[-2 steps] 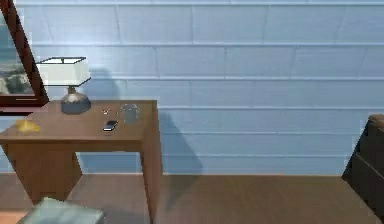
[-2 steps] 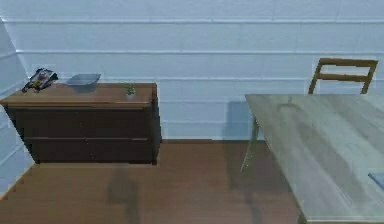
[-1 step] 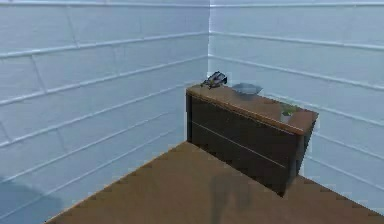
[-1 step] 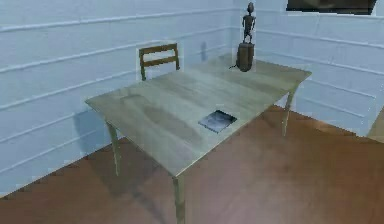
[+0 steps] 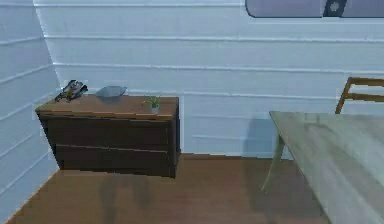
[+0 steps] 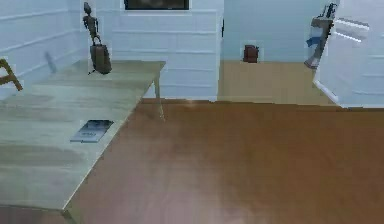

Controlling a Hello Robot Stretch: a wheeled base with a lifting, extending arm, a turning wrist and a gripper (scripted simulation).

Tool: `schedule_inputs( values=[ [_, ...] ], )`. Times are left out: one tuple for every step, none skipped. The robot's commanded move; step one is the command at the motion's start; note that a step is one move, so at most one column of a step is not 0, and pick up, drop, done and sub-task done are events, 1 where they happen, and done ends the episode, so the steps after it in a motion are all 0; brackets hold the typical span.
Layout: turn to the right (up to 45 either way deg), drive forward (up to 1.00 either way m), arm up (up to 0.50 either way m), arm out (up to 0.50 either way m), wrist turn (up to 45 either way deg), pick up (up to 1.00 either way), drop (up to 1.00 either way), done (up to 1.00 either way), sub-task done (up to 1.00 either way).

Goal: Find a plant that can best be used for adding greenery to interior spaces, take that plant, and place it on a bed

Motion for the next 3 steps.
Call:
schedule_inputs(
  values=[
    [0.0,0.7,0.0,0.0,0.0,0.0,0.0,0.0,0.0],
    [-45.0,0.0,0.0,0.0,0.0,0.0,0.0,0.0,0.0],
    [-45.0,0.0,0.0,0.0,0.0,0.0,0.0,0.0,0.0]
  ],
)
